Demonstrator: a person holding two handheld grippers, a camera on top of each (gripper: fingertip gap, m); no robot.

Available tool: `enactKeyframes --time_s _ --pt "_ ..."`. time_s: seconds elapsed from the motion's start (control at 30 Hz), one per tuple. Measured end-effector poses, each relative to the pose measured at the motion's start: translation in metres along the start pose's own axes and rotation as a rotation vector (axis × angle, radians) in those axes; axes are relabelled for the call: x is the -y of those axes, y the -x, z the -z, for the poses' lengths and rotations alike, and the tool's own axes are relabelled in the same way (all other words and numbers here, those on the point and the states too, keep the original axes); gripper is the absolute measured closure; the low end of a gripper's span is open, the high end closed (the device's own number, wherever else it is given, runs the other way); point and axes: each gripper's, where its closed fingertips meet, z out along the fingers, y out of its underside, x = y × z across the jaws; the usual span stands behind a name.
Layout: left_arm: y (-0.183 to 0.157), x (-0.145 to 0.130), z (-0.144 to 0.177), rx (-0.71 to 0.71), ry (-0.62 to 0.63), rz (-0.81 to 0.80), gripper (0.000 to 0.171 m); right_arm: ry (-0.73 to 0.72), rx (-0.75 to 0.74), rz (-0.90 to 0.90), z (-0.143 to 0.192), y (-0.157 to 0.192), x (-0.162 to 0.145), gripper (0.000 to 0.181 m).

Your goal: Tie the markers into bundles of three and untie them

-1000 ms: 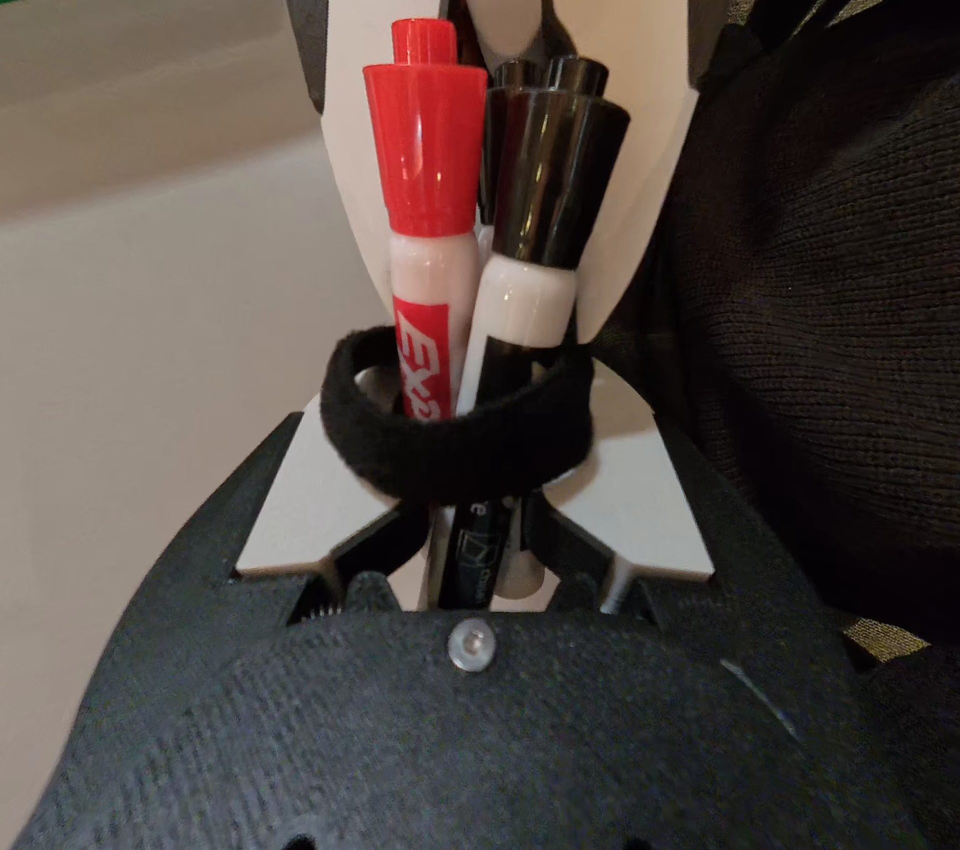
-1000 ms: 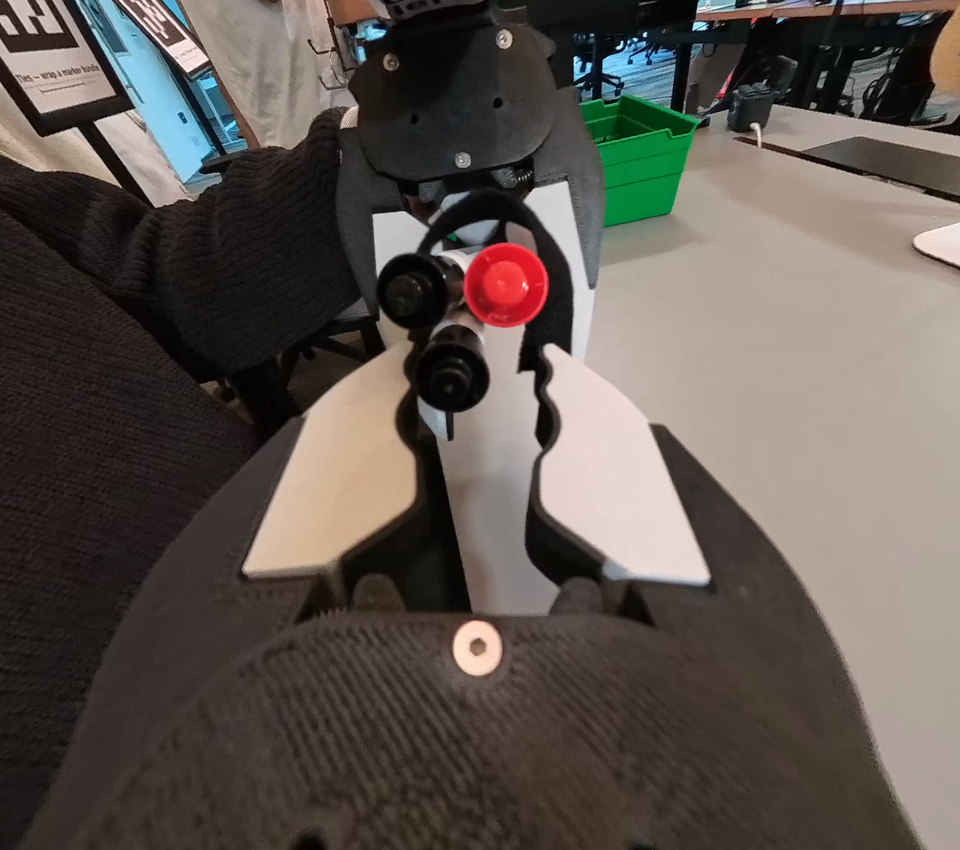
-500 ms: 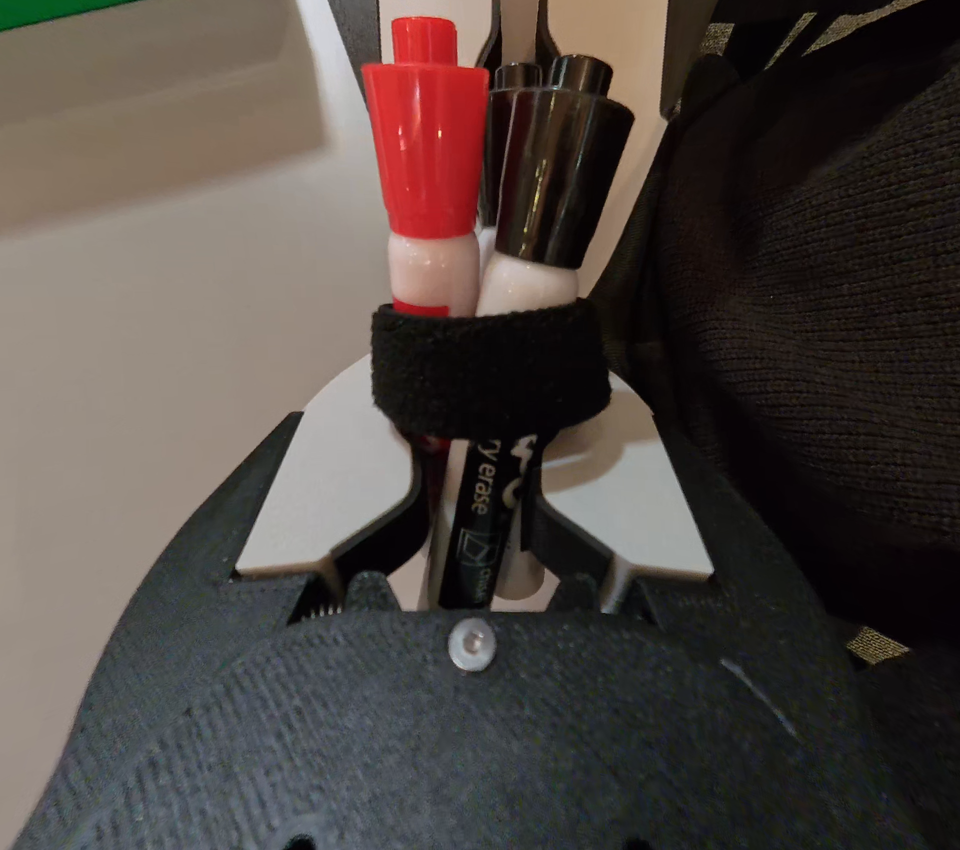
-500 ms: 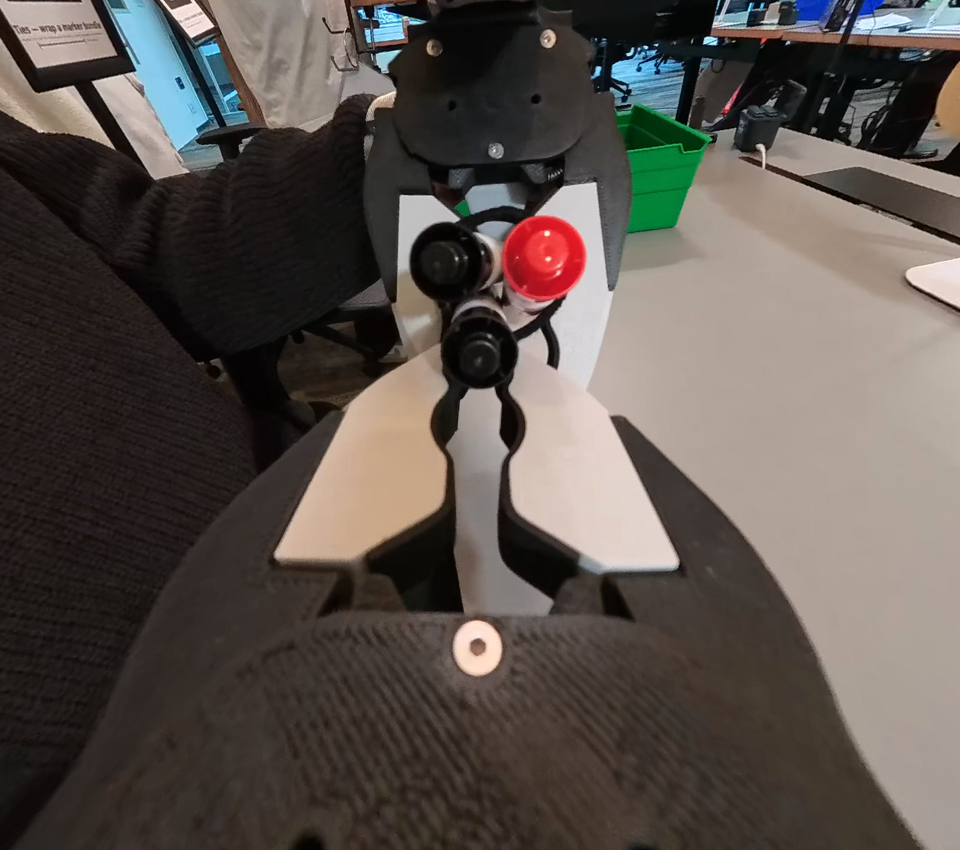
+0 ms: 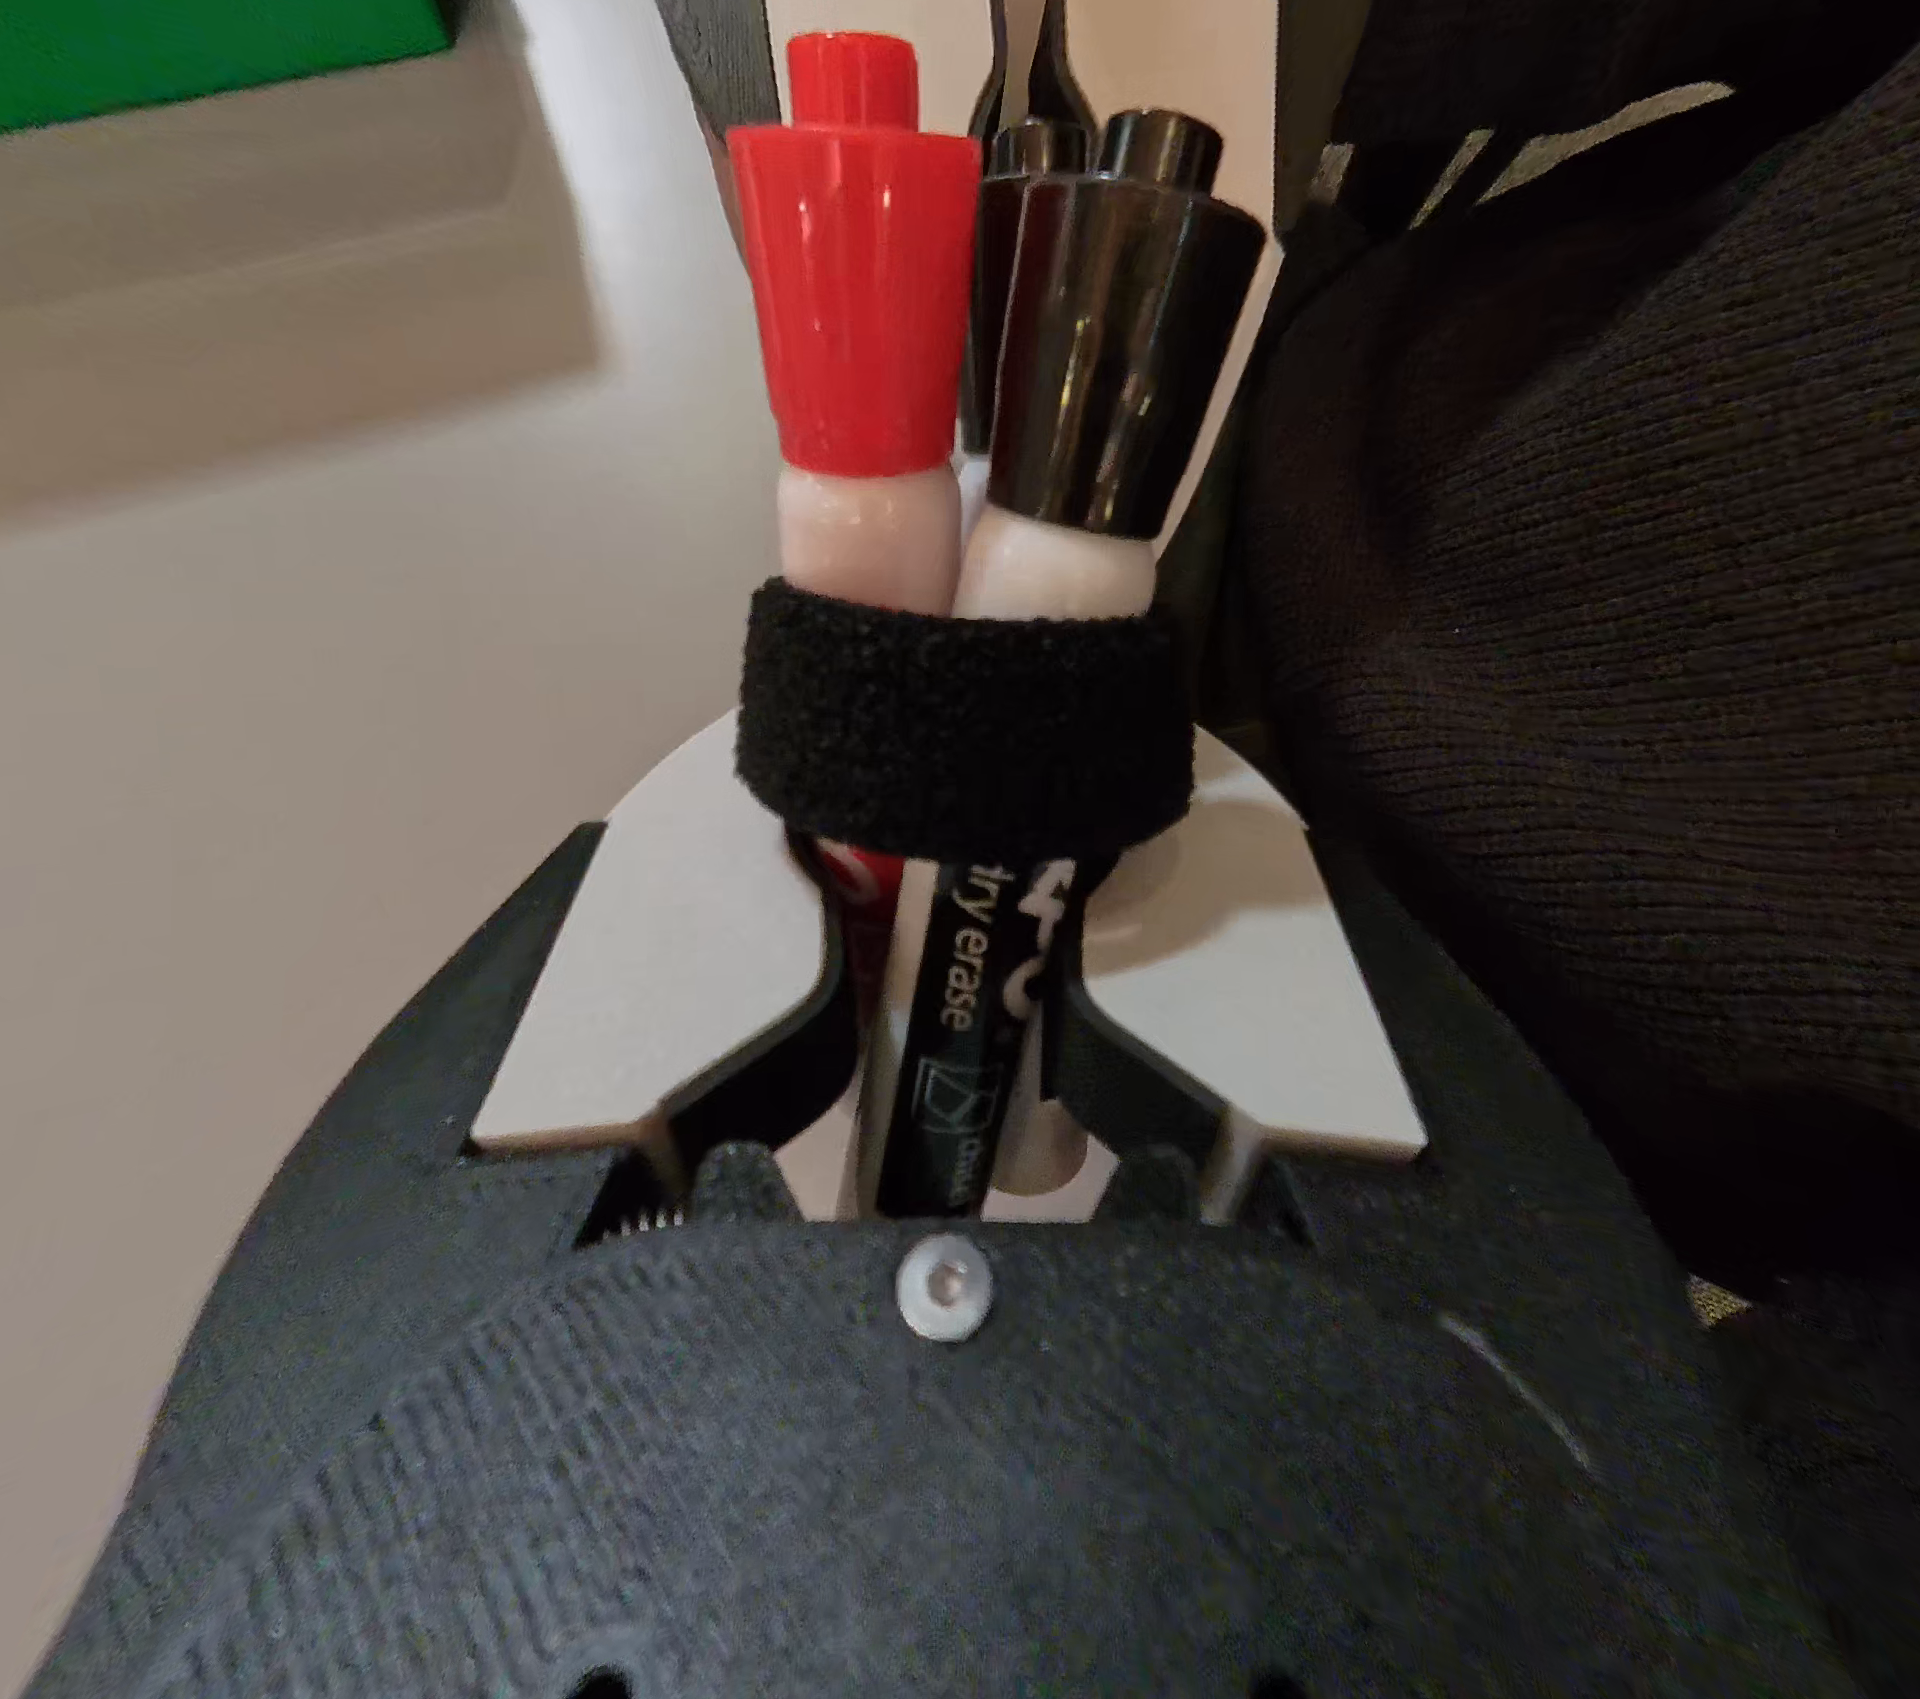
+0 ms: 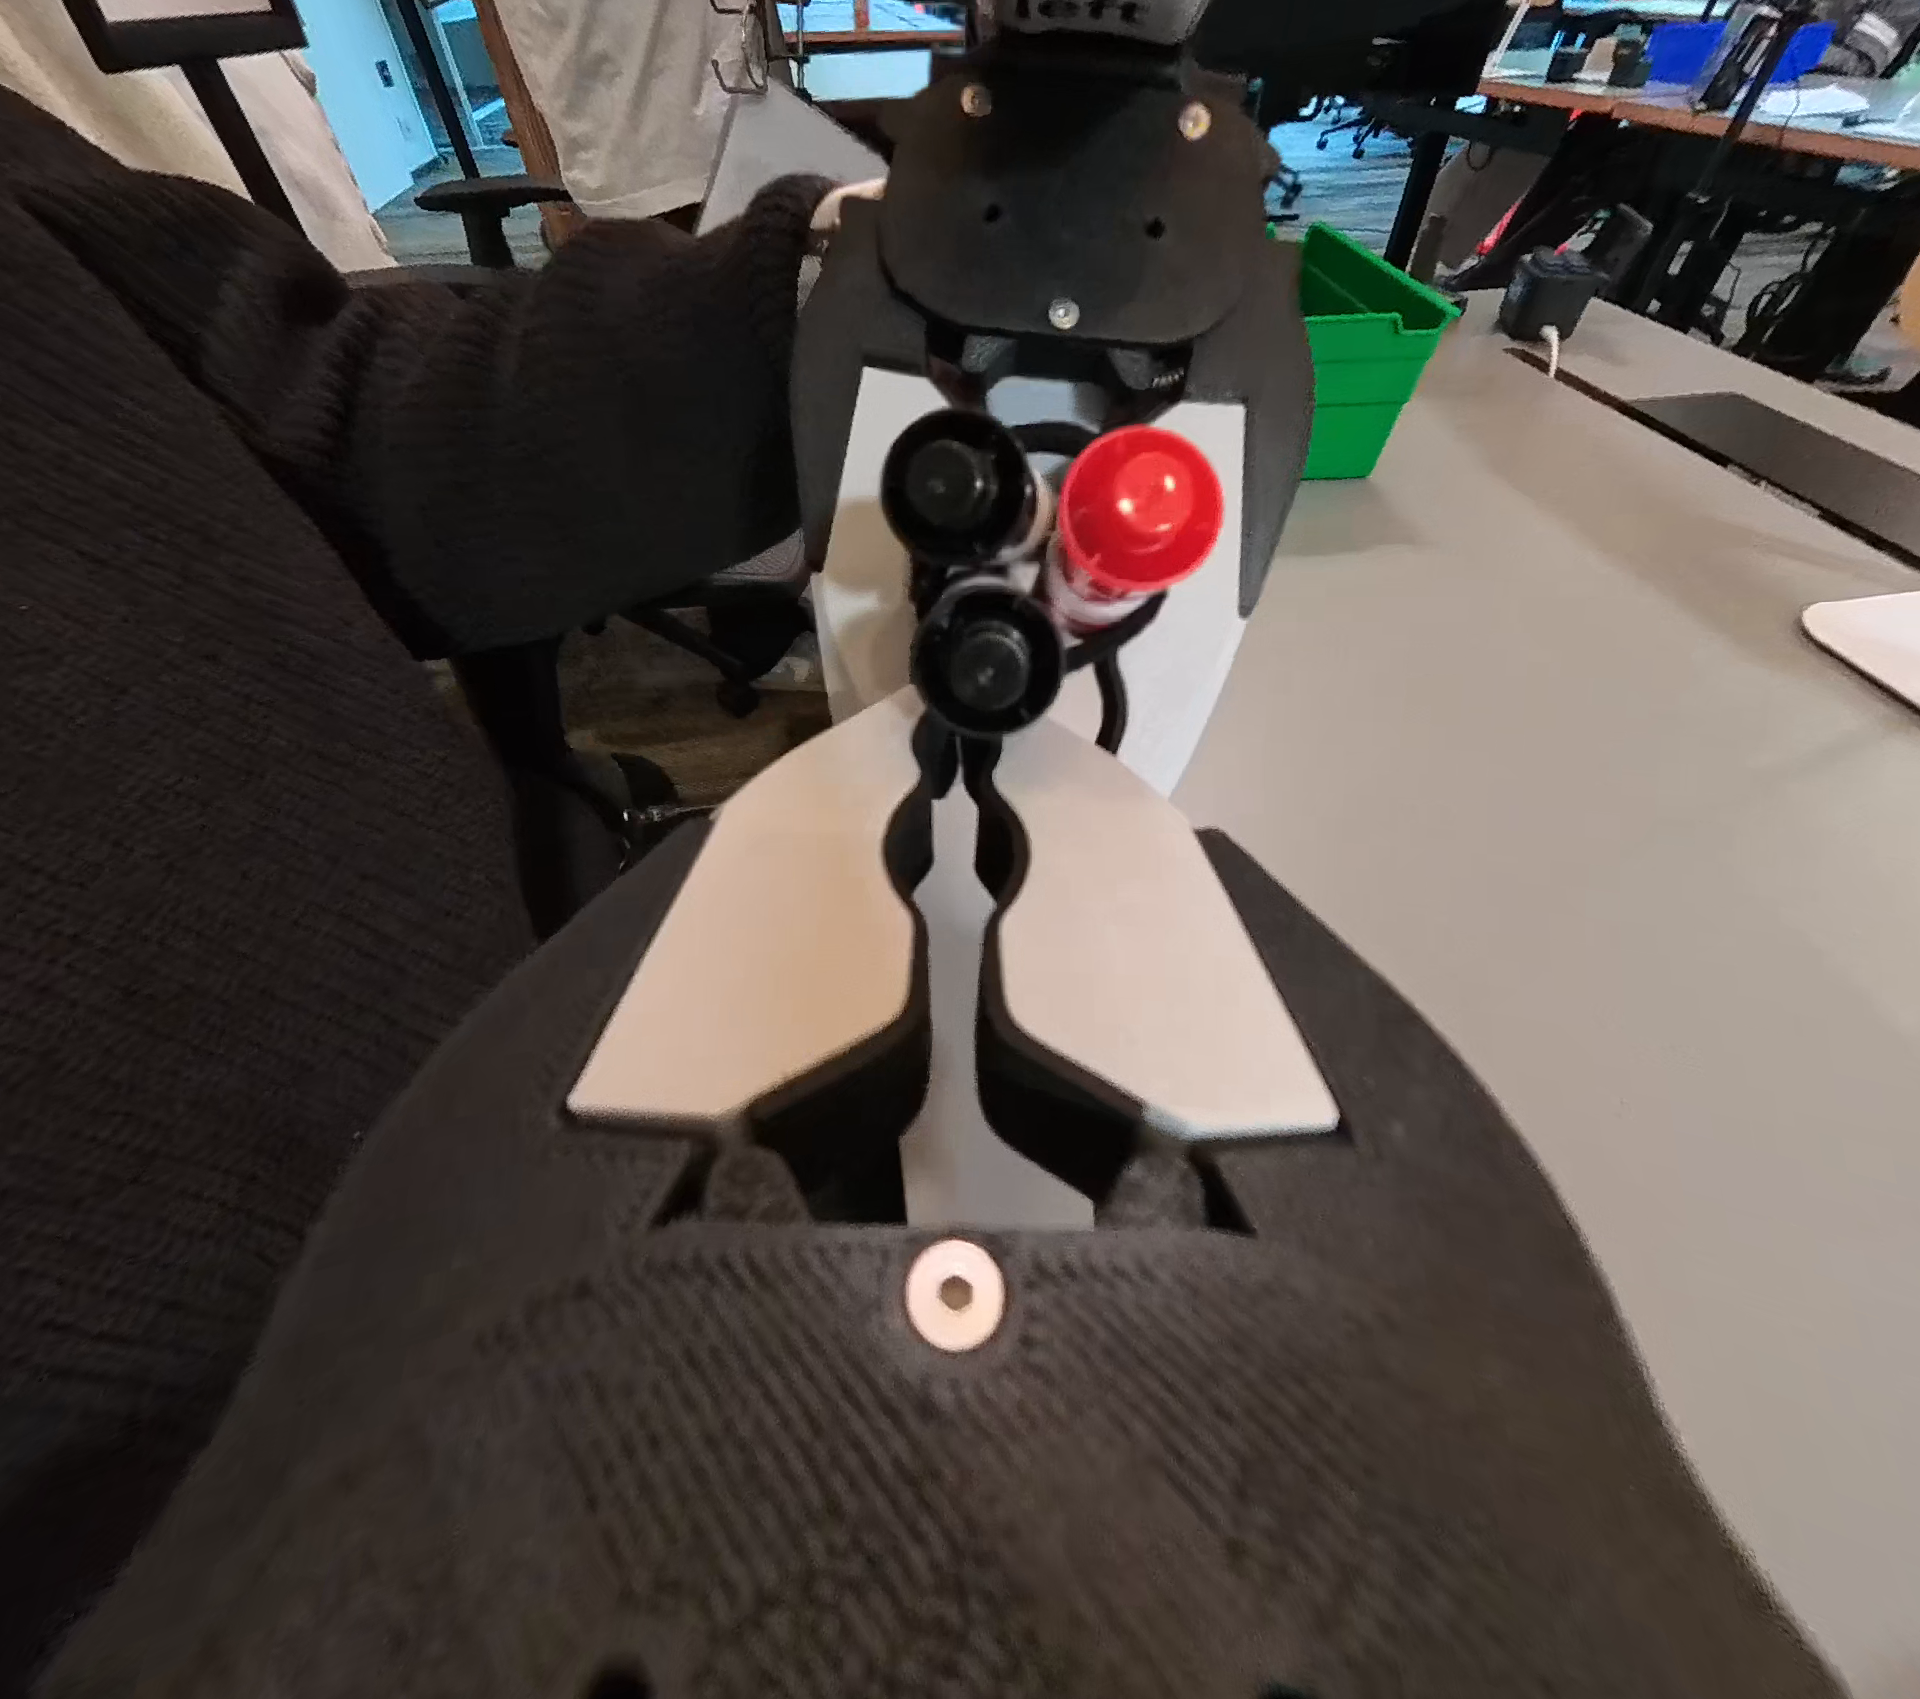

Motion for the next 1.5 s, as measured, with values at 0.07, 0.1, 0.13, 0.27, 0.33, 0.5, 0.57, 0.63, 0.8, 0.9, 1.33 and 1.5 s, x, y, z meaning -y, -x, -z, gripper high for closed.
enactKeyframes --time_s 0.07,0.1,0.13,0.27,0.33,0.5,0.57,0.63,0.8,0.9,1.33,1.5 --pt "-0.001 0.005 0.001 -0.015 -0.042 -0.003 0.126 -0.012 -0.001 0.009 0.001 0.001 0.004 0.179" --pt "-0.001 0.007 0.002 -0.019 -0.068 -0.007 0.126 -0.015 -0.009 0.012 0.002 0.0 0.005 0.179" --pt "-0.001 0.01 0.003 -0.027 -0.098 -0.009 0.126 -0.016 -0.018 0.02 0.002 0.0 0.008 0.179" --pt "-0.001 0.022 0.01 -0.049 -0.215 -0.012 0.127 -0.017 -0.081 0.055 0.004 -0.002 0.018 0.179" --pt "0.0 0.026 0.012 -0.054 -0.26 -0.012 0.127 -0.019 -0.109 0.06 0.004 -0.004 0.022 0.18" --pt "-0.001 0.032 0.015 -0.089 -0.349 -0.009 0.127 -0.037 -0.144 0.094 0.006 -0.004 0.029 0.18" --pt "0.0 0.032 0.013 -0.089 -0.346 -0.005 0.126 -0.036 -0.143 0.101 0.007 -0.004 0.028 0.18" --pt "0.001 0.033 0.012 -0.082 -0.349 -0.012 0.126 -0.031 -0.147 0.107 0.008 -0.005 0.026 0.179" --pt "0.0 0.035 0.013 -0.067 -0.358 -0.038 0.126 0.029 -0.17 0.188 0.011 -0.003 0.028 0.179" --pt "-0.004 0.038 0.013 -0.081 -0.367 -0.05 0.126 0.109 -0.201 0.277 0.014 -0.001 0.029 0.179" --pt "-0.033 0.052 0.006 -0.181 -0.336 -0.117 0.126 0.182 -0.125 0.58 0.024 0.027 0.033 0.179" --pt "-0.039 0.06 0.009 -0.21 -0.369 -0.121 0.126 0.202 -0.147 0.707 0.028 0.031 0.038 0.179"
